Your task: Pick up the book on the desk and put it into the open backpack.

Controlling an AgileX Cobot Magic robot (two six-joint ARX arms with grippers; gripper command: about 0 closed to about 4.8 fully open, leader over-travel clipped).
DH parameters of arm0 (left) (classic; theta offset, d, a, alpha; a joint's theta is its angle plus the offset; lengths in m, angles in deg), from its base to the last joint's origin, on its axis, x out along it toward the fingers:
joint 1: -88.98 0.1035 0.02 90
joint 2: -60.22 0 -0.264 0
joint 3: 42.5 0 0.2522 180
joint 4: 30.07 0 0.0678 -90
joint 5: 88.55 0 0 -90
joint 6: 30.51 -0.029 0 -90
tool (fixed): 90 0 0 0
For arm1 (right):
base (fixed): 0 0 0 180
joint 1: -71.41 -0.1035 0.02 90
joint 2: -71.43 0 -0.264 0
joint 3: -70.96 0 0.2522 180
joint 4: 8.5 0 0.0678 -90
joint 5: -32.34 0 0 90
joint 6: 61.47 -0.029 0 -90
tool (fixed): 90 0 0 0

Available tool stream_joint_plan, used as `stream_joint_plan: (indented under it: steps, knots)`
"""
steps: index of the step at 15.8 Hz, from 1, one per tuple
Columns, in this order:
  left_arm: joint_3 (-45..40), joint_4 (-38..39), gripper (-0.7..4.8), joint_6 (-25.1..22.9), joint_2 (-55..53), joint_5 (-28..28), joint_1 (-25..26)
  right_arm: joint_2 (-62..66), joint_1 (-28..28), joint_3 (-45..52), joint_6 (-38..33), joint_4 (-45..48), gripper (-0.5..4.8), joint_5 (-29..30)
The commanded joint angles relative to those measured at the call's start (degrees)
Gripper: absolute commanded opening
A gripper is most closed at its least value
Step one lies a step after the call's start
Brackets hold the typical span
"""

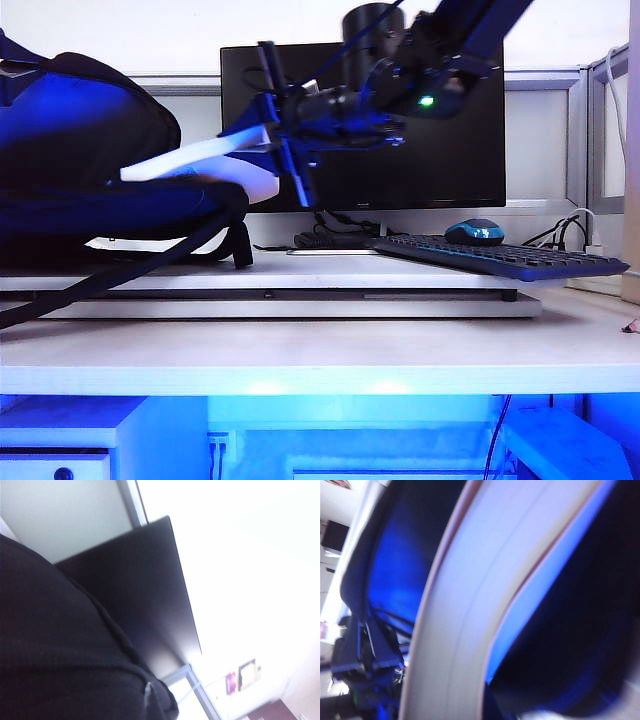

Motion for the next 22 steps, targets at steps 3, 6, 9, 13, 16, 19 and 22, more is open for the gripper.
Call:
stream_joint_plan:
  steps: [3, 6, 9, 13, 16, 19, 22]
  knots:
    - [0.74, -7.69, -0.05, 0.09, 1.07, 2.89, -0.39, 4.76, -1.51, -10.95, -0.68, -0.39, -0.07, -0.33]
    - [0.74, -7.74, -0.05, 1.03, 1.07, 2.91, -0.39, 9.49, -3.19, -17.84, -0.87, -3.32, -0.07, -0.09]
    - [0.74, -7.69, -0.05, 1.01, 1.07, 2.93, -0.39, 13.88, -5.40, -24.37, -0.90, -4.42, -0.07, -0.35]
    - [0.74, -7.69, -0.05, 1.01, 1.07, 4.15, -0.39, 20.02, -5.70, -31.78, -1.44, -8.85, -0.07, -1.60]
    - [0.74, -7.69, -0.05, 1.03, 1.07, 4.20, -0.39, 21.49, -5.77, -32.89, -3.48, -8.87, -0.07, -1.86]
    - [0.74, -7.65, -0.05, 1.01, 1.07, 4.17, -0.39, 21.46, -5.73, -32.94, -5.99, -8.61, 3.14, -1.62]
    - [0.74, -7.43, -0.06, 1.01, 1.07, 4.17, -0.39, 21.46, -5.73, -32.94, -7.78, -8.09, 4.14, 1.64]
